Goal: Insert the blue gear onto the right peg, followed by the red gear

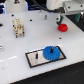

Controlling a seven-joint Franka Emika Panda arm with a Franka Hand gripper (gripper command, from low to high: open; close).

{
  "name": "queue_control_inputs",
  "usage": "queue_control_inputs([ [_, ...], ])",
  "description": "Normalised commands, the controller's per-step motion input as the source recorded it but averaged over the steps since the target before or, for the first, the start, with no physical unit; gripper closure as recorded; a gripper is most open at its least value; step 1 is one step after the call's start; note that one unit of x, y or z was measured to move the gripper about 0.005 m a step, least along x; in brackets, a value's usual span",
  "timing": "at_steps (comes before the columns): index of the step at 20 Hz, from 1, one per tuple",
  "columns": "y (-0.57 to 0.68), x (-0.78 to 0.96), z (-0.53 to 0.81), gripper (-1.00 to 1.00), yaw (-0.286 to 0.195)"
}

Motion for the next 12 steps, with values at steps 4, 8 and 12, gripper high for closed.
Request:
queue_control_inputs([
  [4, -0.02, -0.2, -0.4, -1.0, 0.0],
  [8, -0.12, -0.33, -0.39, -1.0, 0.0],
  [12, -0.24, -0.5, -0.28, -1.0, 0.0],
])
